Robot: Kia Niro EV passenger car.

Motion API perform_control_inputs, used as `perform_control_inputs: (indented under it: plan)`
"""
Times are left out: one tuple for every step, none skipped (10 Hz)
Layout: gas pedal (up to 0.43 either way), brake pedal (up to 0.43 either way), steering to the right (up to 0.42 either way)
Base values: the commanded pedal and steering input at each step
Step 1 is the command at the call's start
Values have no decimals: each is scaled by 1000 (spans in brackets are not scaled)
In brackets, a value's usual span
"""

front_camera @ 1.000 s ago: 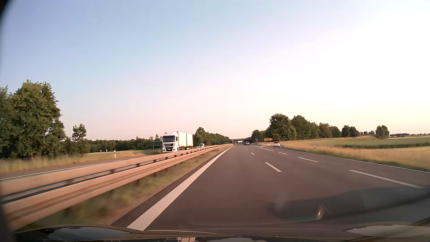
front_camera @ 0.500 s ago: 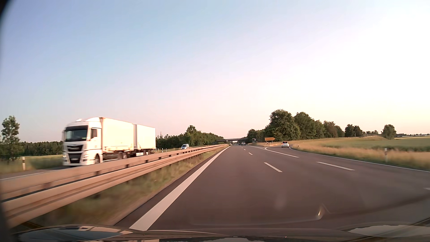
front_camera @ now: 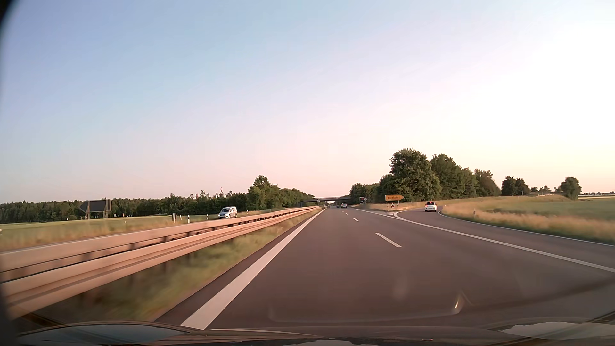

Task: Follow the waypoints while adhering to traffic rules and regulations

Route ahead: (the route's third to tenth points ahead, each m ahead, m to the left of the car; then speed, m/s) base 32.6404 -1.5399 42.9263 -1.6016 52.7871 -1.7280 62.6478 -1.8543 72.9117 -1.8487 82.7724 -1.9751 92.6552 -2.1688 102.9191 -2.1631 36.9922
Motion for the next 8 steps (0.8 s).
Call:
perform_control_inputs:
  plan:
    - [488,18,2]
    - [512,18,2]
    - [512,18,2]
    - [520,18,2]
    - [520,18,2]
    - [520,18,2]
    - [520,12,1]
    - [520,18,1]
